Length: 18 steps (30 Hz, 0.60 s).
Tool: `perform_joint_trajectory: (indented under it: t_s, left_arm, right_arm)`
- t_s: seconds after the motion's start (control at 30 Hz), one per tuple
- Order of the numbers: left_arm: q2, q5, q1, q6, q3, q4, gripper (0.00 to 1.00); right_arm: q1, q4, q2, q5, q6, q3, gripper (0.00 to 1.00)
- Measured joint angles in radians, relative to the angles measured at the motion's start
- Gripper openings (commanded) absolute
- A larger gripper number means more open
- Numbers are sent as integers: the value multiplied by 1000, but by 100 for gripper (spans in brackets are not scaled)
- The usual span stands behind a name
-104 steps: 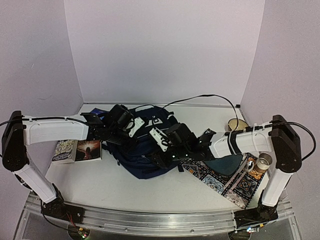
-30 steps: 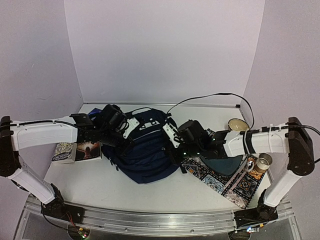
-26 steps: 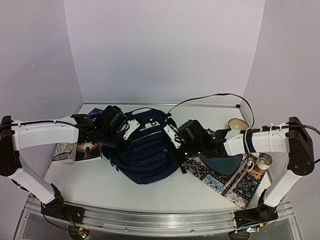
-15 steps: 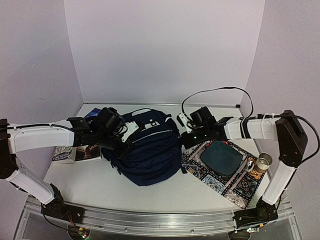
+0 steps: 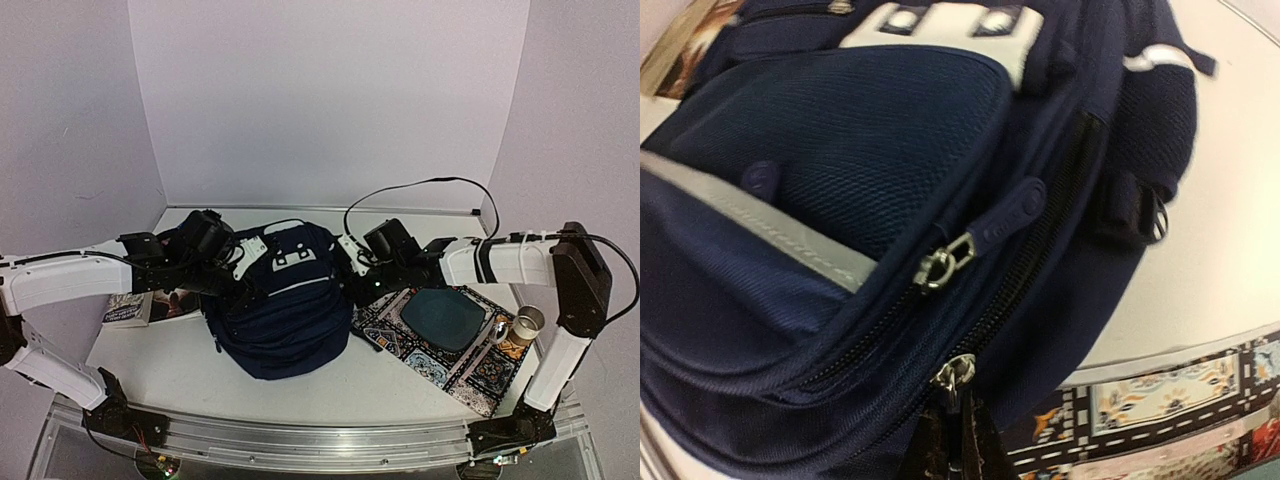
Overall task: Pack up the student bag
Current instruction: Zip the student bag into the second largest pocket of the bag, then hold the student bag at the center of the board.
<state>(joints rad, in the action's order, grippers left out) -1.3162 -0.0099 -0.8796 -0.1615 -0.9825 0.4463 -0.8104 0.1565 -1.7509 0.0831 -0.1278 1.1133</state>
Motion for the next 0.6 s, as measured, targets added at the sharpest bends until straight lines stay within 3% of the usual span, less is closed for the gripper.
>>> perform_joint_trajectory:
  t_s: [0.23,0.6]
  left_arm:
    - [1,14,-113,36,0,-89,55]
    - [-100,-166,-295,74,39,-209,56]
  right_arm:
    - [-126,-4,29,51,-36,-8,0]
    - [-133,-3,29,80,-57,-13,0]
